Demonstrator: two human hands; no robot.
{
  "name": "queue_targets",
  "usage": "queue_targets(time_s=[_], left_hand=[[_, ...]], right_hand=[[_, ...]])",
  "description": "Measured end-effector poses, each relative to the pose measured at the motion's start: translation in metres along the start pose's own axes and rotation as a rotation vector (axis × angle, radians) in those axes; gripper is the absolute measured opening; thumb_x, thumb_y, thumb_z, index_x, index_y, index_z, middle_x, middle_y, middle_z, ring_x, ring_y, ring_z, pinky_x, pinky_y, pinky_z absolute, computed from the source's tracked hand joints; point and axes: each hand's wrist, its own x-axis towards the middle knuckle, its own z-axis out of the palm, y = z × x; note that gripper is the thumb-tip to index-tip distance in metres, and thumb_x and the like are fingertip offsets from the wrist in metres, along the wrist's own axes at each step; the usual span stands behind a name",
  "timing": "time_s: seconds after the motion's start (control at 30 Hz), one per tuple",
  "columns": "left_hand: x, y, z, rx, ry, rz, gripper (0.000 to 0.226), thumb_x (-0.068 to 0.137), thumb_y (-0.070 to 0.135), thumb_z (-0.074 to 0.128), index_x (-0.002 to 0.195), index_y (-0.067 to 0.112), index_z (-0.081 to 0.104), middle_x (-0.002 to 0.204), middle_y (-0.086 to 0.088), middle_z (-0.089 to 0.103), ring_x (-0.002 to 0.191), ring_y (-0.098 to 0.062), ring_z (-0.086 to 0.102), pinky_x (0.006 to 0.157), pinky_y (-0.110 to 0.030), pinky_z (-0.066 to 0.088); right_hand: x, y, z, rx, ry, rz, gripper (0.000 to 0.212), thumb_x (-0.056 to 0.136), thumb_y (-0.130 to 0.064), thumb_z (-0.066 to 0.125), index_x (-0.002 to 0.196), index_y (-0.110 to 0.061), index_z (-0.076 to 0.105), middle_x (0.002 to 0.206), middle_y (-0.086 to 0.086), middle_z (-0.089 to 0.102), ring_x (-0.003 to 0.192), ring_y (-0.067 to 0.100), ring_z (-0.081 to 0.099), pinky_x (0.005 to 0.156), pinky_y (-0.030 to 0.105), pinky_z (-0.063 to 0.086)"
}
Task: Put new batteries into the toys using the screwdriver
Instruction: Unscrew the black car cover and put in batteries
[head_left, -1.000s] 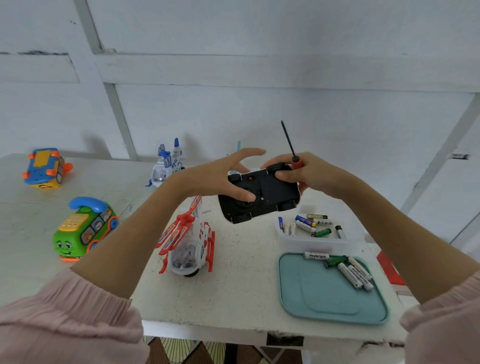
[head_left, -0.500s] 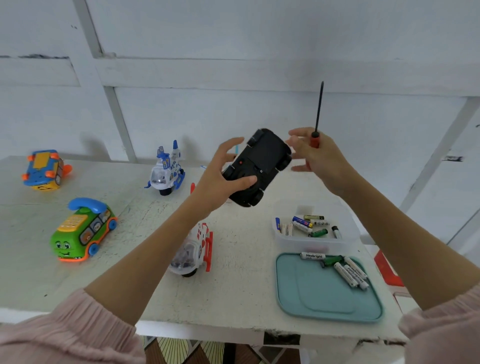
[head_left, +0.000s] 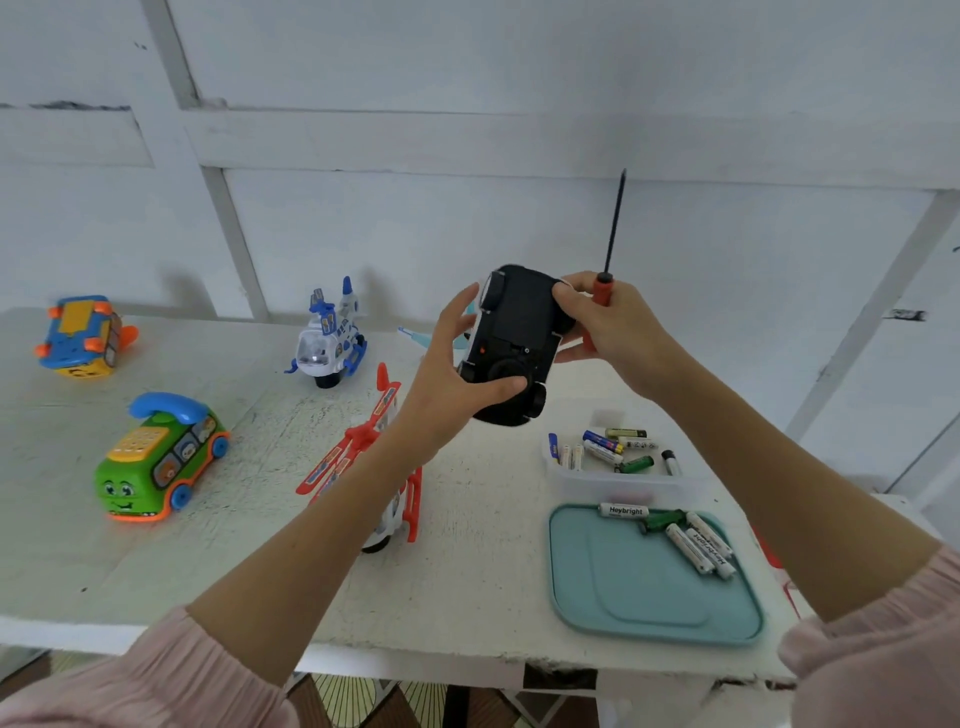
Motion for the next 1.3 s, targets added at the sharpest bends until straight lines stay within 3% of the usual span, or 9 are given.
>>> queue_targets(time_s=[0.13,0.23,0.33,0.4,0.53,0.73,0.87,1.03,1.3], left_hand=[[-0.002,-0.002,0.001,0.016,-0.043,0.027,0.104,0.066,0.01,0.08,0.143,0.044,0.019,0.144,0.001,0.039,0.114,-0.015,0.06,0.092,-0.037,0.053],[-0.002,-0.001,-0.003,-0.016,-0.003,0.035,0.102,0.071,-0.002,0.078,0.142,0.043,0.02,0.142,-0.001,0.04,0.107,-0.012,0.064,0.087,-0.029,0.055],[-0.002,0.001,-0.01,-0.026,0.041,0.046,0.099,0.076,-0.008,0.071,0.138,0.047,0.017,0.137,-0.003,0.045,0.101,-0.005,0.065,0.08,-0.018,0.052],[-0.001,0.0,-0.016,-0.012,0.067,0.047,0.098,0.077,-0.005,0.071,0.137,0.05,0.016,0.134,-0.003,0.048,0.102,-0.007,0.065,0.079,-0.016,0.052],[0.004,-0.004,-0.025,0.026,0.124,0.04,0.098,0.078,0.002,0.074,0.137,0.053,0.015,0.134,-0.006,0.05,0.107,-0.014,0.063,0.083,-0.021,0.053],[0.006,-0.007,-0.031,0.066,0.13,0.06,0.096,0.08,0.0,0.071,0.138,0.05,0.014,0.13,0.004,0.05,0.099,-0.007,0.066,0.088,-0.028,0.053],[0.006,-0.005,-0.031,0.07,0.128,0.083,0.095,0.08,-0.005,0.069,0.14,0.045,0.014,0.138,-0.002,0.042,0.097,-0.003,0.065,0.083,-0.022,0.054],[0.004,-0.003,-0.029,0.081,0.134,0.095,0.096,0.08,-0.006,0.069,0.141,0.044,0.014,0.143,-0.003,0.038,0.098,-0.002,0.064,0.089,-0.029,0.054],[0.003,-0.001,-0.03,0.043,0.159,0.109,0.091,0.08,-0.009,0.067,0.14,0.038,0.017,0.141,-0.004,0.039,0.098,0.003,0.063,0.076,-0.014,0.051]], right_hand=[[-0.002,0.001,0.007,-0.079,-0.059,-0.041,0.02,0.097,-0.024,0.046,0.101,-0.011,0.061,0.077,0.001,0.061,0.069,0.012,0.061,0.068,0.031,0.057],[0.0,0.002,0.007,-0.025,0.039,-0.017,0.023,0.096,-0.028,0.048,0.1,-0.011,0.062,0.088,0.001,0.066,0.08,0.011,0.064,0.072,0.028,0.057],[-0.006,0.009,-0.001,-0.105,0.201,-0.025,0.019,0.093,-0.025,0.053,0.088,-0.008,0.06,0.068,0.002,0.062,0.052,0.005,0.056,0.055,0.022,0.048],[-0.016,0.014,-0.004,-0.241,0.086,0.016,0.023,0.091,-0.03,0.056,0.083,-0.009,0.056,0.056,0.0,0.051,0.041,0.007,0.043,0.047,0.021,0.039],[-0.035,0.018,0.001,-0.275,-0.175,0.066,0.036,0.096,-0.04,0.039,0.101,-0.007,0.052,0.06,0.0,0.047,0.043,0.006,0.036,0.042,0.017,0.032],[-0.036,0.022,0.007,-0.489,0.011,-0.142,0.028,0.095,-0.028,0.047,0.085,-0.009,0.065,0.052,-0.004,0.048,0.042,0.003,0.038,0.049,0.017,0.033],[-0.038,0.024,0.006,-0.517,0.033,-0.151,0.027,0.092,-0.028,0.053,0.083,-0.006,0.067,0.051,-0.005,0.044,0.05,0.011,0.037,0.056,0.026,0.034],[-0.038,0.022,0.006,-0.532,0.033,-0.146,0.028,0.091,-0.03,0.055,0.083,-0.008,0.068,0.052,-0.005,0.046,0.051,0.011,0.04,0.058,0.026,0.036],[-0.04,0.019,0.007,-0.47,0.027,-0.135,0.026,0.09,-0.03,0.056,0.081,-0.008,0.069,0.043,-0.012,0.044,0.045,0.005,0.036,0.051,0.02,0.034]])
